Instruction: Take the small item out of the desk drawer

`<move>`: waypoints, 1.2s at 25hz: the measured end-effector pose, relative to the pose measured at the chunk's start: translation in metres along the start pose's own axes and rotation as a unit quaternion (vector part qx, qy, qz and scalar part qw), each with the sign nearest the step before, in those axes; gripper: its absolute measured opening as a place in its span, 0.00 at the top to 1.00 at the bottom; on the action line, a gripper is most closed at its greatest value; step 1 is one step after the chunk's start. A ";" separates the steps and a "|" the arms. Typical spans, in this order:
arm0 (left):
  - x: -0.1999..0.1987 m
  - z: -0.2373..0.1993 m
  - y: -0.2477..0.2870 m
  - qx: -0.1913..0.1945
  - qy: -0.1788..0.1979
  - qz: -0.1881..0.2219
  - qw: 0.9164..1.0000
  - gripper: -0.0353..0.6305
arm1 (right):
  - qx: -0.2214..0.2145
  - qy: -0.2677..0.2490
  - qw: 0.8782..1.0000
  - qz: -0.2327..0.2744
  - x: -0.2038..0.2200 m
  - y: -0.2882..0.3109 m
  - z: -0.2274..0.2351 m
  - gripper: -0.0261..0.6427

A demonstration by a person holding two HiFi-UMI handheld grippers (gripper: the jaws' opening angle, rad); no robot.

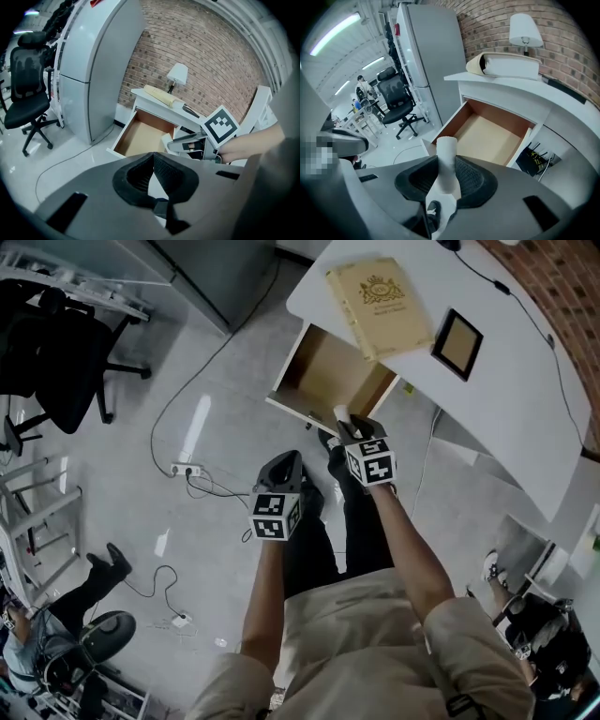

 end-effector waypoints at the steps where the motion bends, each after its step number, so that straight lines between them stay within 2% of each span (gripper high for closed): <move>1: 0.000 0.004 -0.003 0.003 0.001 -0.001 1.000 0.92 | 0.002 0.002 1.000 0.008 -0.001 -0.008 -0.002 0.75; 6: -0.009 0.017 -0.015 0.025 0.016 0.000 1.000 0.92 | 0.019 -0.002 0.998 0.057 -0.017 -0.045 -0.013 0.75; 11: -0.026 0.023 -0.028 0.035 0.034 0.003 0.999 0.92 | 0.022 0.003 0.996 0.081 -0.030 -0.073 -0.029 0.75; 19: -0.060 0.039 -0.049 0.046 0.054 0.013 0.997 0.92 | 0.021 0.026 0.994 0.103 -0.043 -0.113 -0.051 0.75; 30: -0.092 0.058 -0.083 0.049 0.070 0.025 0.996 0.92 | -0.016 0.030 0.993 0.109 -0.051 -0.160 -0.091 0.75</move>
Point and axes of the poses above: the fingertips, and each gripper's own axes: y forward along the fingers, z to its right, x out of its underside, the point moved 4 cm from there along -y, backward along the fingers, and after that the axes turned 6 degrees about z, right-handed, at the moved point
